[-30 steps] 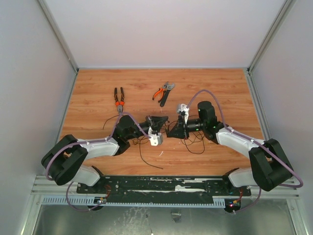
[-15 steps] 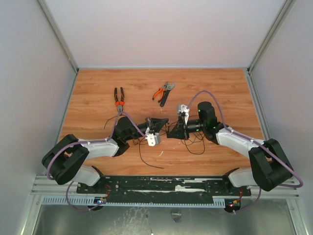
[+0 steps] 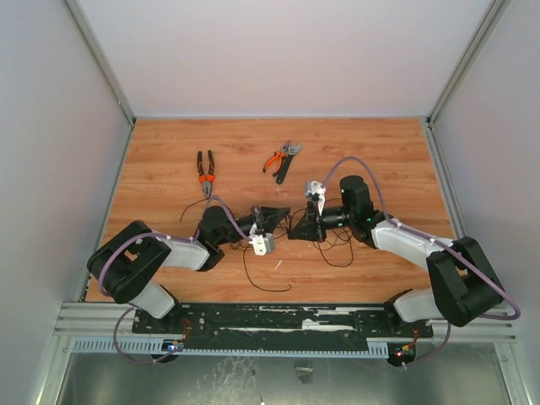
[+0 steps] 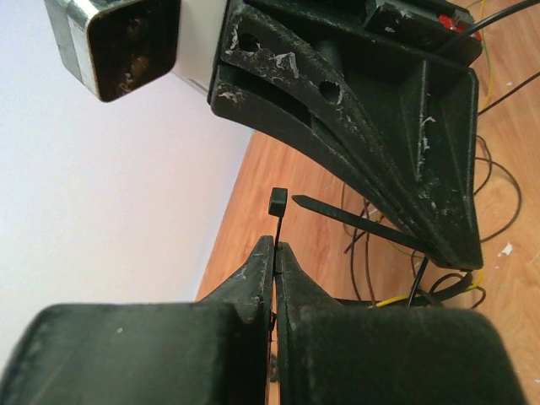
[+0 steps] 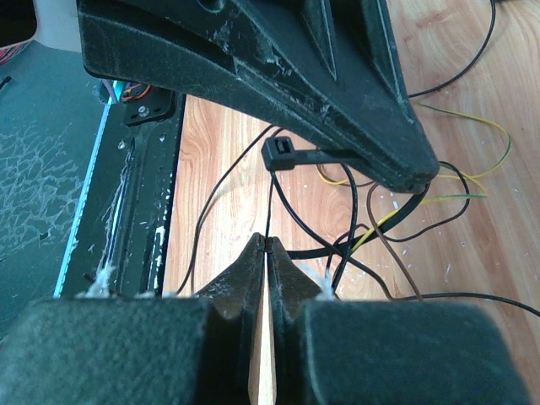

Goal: Zip-tie the wires
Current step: Tie the cable at the center of the board.

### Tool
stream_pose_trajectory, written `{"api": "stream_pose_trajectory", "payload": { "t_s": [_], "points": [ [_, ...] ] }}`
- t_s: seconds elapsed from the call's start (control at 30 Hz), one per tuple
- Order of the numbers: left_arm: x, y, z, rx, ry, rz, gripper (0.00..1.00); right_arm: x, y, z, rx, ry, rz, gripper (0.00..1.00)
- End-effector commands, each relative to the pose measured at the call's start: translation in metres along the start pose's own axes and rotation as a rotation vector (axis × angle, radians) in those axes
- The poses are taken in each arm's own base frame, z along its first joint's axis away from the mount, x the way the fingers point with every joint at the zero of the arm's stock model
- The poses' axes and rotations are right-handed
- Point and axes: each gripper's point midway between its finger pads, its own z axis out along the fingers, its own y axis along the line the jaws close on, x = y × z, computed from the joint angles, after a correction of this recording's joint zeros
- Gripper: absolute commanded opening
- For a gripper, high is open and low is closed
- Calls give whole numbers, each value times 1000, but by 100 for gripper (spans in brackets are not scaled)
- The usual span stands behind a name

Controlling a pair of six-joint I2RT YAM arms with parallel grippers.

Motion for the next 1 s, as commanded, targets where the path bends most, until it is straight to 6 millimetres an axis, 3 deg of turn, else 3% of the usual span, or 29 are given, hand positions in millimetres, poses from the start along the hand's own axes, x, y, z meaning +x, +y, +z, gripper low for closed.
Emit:
{"api": "stream_pose_trajectory", "payload": {
  "t_s": [0.0,0.97],
  "points": [
    [-8,18,-1,-48,-29,95,0,-3,3,0,-20,-7,-12,0],
    [-2,17,-5,-43,0,163,0,-7,1,3,-21,7,16,0]
  ]
}}
